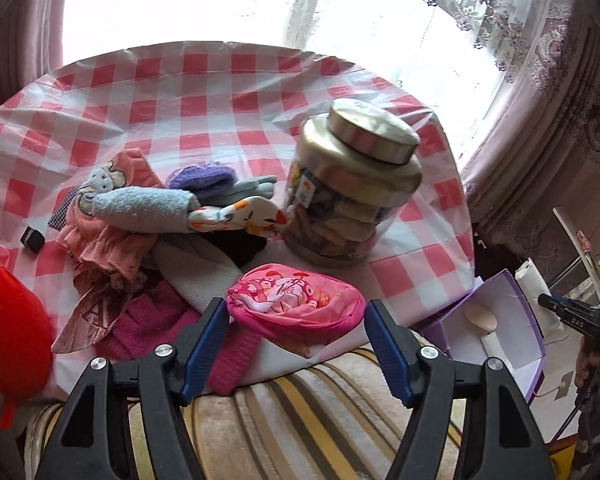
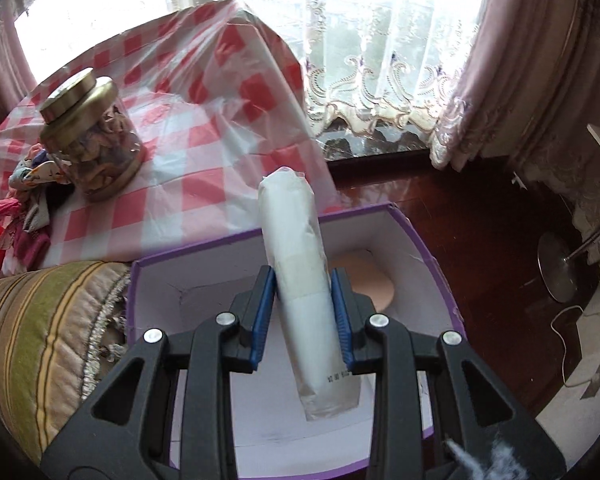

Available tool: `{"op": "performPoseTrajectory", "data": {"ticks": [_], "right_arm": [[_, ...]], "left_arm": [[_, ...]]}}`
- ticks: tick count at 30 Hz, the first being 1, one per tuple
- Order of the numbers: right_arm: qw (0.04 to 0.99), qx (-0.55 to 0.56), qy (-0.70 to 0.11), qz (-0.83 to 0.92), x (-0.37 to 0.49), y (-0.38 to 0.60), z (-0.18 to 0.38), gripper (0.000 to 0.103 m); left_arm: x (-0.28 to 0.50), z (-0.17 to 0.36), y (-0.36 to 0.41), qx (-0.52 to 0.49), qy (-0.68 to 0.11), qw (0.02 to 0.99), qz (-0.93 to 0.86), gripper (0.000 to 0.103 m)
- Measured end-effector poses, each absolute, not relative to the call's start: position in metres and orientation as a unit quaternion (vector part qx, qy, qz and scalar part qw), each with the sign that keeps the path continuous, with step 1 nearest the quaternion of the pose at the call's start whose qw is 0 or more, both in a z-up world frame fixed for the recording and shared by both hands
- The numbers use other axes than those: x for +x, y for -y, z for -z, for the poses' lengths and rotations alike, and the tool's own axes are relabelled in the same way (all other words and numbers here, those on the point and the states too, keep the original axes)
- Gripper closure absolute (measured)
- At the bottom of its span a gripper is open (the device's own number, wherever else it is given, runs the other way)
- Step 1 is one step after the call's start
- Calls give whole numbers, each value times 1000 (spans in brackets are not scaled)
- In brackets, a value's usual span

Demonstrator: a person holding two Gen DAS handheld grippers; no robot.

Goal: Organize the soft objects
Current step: 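Release the white roll and pink pouch into the box with the right and left tools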

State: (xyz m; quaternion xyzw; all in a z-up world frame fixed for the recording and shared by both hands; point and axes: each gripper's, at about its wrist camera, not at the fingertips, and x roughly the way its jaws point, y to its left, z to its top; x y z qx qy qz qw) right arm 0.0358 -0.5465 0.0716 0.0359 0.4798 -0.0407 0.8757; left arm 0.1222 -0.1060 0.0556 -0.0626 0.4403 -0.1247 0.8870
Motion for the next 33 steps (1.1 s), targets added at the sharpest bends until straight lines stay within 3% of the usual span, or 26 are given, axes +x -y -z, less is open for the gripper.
{"op": "performPoseTrajectory", "data": {"ticks": [6,8,10,12,14,16,26,33], "right_arm": [[858,38,-503,97,17,582,-45,69],[852,31,-511,106,12,591,-39,69],[848,22,-518,113,10,598,-32,68],[842,17,-524,128,10,607,-25,64],[832,9,-535,148,9,616,-17,48],[829,9,-537,159,4,625,-13,42],[846,47,-510,147,-13,634,-26,36],[852,51,-504,131,-15,624,-30,33]], "left_arm": [[112,-73,152,-38,-429,886,171,33],[110,-73,170,-27,-431,883,187,47],[108,-72,187,-19,-435,877,204,47],[107,-70,206,-13,-442,869,221,47],[106,-68,226,3,-445,864,235,47],[104,-63,244,18,-447,859,250,47],[90,-53,366,84,-451,809,368,47],[95,-32,428,118,-459,782,405,26]]}}
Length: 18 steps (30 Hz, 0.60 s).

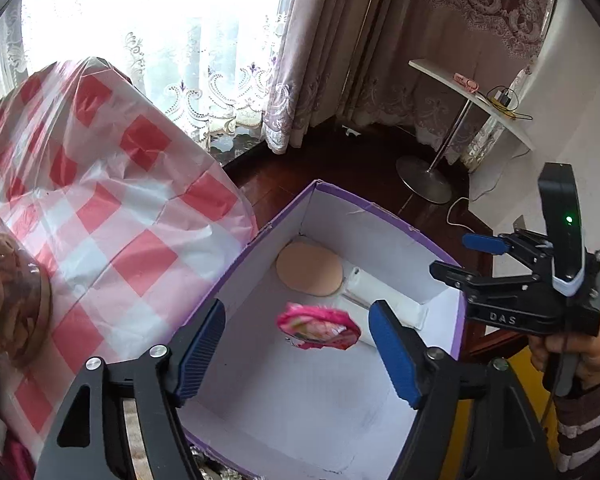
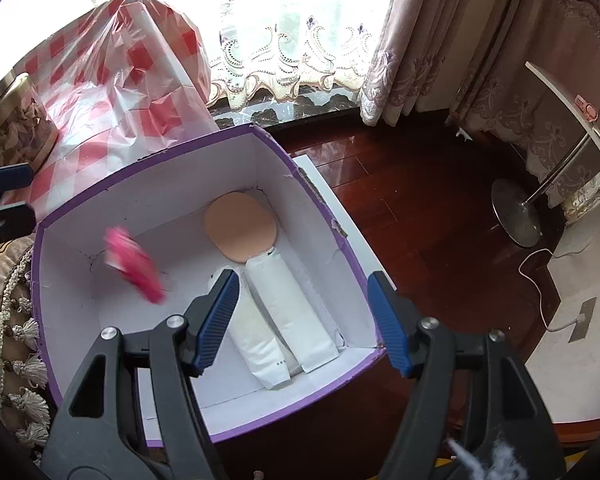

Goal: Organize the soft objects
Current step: 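Release the white roll and pink pouch into the box with the right and left tools, then move both tools back over the pile of soft items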

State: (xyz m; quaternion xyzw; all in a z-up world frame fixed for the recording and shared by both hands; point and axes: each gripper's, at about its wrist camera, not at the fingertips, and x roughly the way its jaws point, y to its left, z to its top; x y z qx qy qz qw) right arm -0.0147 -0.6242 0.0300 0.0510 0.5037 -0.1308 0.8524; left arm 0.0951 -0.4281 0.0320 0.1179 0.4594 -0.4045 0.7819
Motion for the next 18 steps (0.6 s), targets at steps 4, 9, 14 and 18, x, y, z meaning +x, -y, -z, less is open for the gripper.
{"op": "performPoseTrajectory", "data": {"ticks": [4,9,14,18], "right_arm": [[854,46,-505,115,-12,615,-30,33],[853,39,-511,100,-7,601,-27,33],[853,34,-513,93,-6,589,-29,33],[855,28,-511,82,-1,577,-35,33]], "left_arm": [[107,-31,424,109,-460,793,385,25],[113,-32,406,91,-465,801,366,25],[107,-37,394,87,-456,809,361,25],[102,-40,381,76,-450,817,352,25]]}}
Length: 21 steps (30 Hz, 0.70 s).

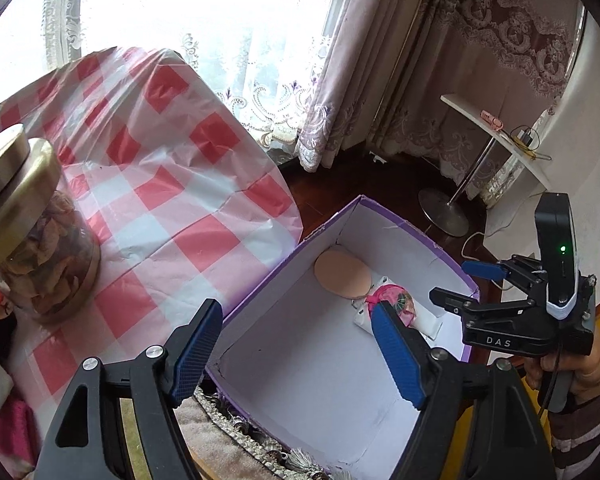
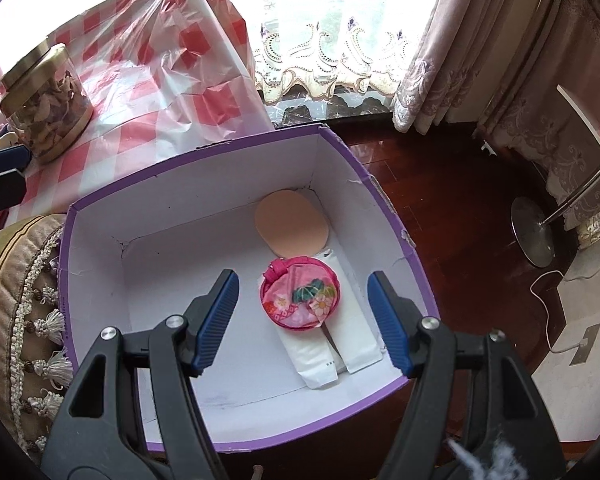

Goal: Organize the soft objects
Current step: 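Move both tools back over the pile of soft items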

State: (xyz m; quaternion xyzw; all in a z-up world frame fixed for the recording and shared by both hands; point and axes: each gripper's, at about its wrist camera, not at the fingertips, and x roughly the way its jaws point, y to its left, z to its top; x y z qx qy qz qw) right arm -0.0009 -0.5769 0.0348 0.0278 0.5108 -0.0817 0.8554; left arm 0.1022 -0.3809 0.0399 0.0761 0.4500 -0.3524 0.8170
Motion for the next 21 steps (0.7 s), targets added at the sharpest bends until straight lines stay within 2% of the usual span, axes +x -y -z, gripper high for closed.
{"op": "performPoseTrajectory", "data": {"ticks": [7,21], "right_arm": [[877,27,-479,32,10,537,-58,33],[895,2,-439,-79,37,441,-88,33]], "left_arm": [[97,-56,336,46,-408,850,329,25],[102,-61,206,-22,-407,882,234,25]]}}
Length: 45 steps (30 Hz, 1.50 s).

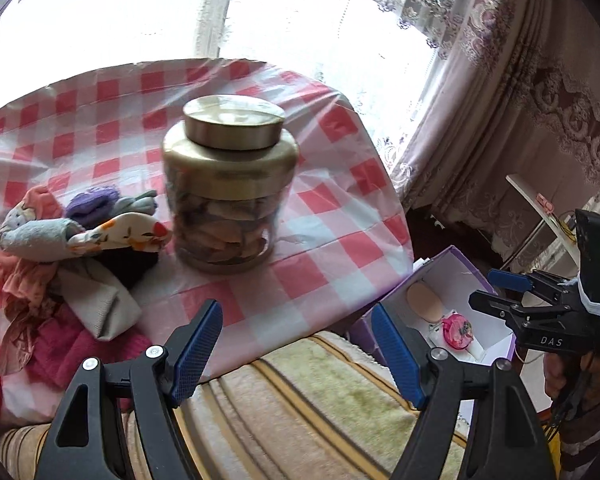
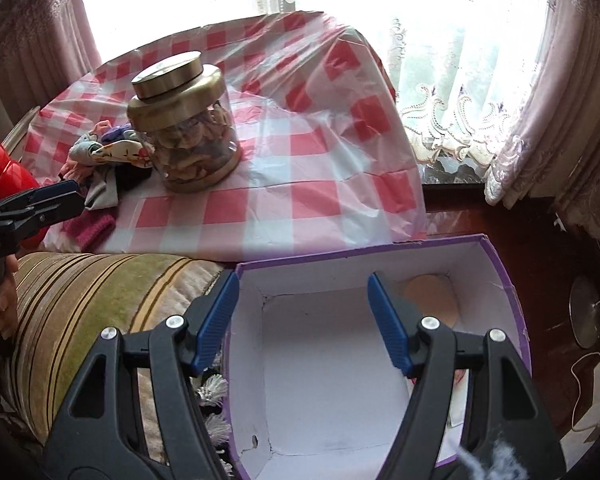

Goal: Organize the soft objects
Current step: 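Move both tools back over the pile of soft items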

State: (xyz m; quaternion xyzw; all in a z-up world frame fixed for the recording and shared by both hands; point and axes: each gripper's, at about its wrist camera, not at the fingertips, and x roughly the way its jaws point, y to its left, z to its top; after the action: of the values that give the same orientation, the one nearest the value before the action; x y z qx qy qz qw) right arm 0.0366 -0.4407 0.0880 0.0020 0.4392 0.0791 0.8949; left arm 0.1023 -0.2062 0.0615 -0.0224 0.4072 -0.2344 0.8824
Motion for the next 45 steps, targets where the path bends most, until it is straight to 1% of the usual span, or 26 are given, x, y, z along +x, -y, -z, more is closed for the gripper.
{"op": "performPoseTrajectory", "data": {"ticks": [11,15,19,23,27,30,33,40,45], "right_arm": [[889,-54,-422,-169,54,356,-102,33],[885,-75,-415,-200,62,322,-109,33],[880,-104,-405,-226,71,288,-115,33],[874,-129,-395,-252,79,256,-117,33],[866,-147,-391,-274,89,228,-116,33],[862,-160,-387,-287,96,209,-113,33],[859,-173,-379,-297,104,192,-110,33],[856,-207,-364,-302,122,161,-100,33],[854,-221,-356,-308,135,143,-92,33]], "left_arm": [[102,-53,87,-113,-407,895,139,26],[105,-50,57,-146,-405,895,115,26],[112,-50,38,-158,-405,895,97,26],[124,-49,19,-190,-411,887,88,26],[135,-54,7,-195,-406,889,78,26],[149,-48,-8,-256,-419,867,89,26],[161,-45,-20,-296,-421,854,82,26],[193,-29,-34,-368,-441,816,69,26],[207,-14,-37,-397,-451,797,56,27]]}}
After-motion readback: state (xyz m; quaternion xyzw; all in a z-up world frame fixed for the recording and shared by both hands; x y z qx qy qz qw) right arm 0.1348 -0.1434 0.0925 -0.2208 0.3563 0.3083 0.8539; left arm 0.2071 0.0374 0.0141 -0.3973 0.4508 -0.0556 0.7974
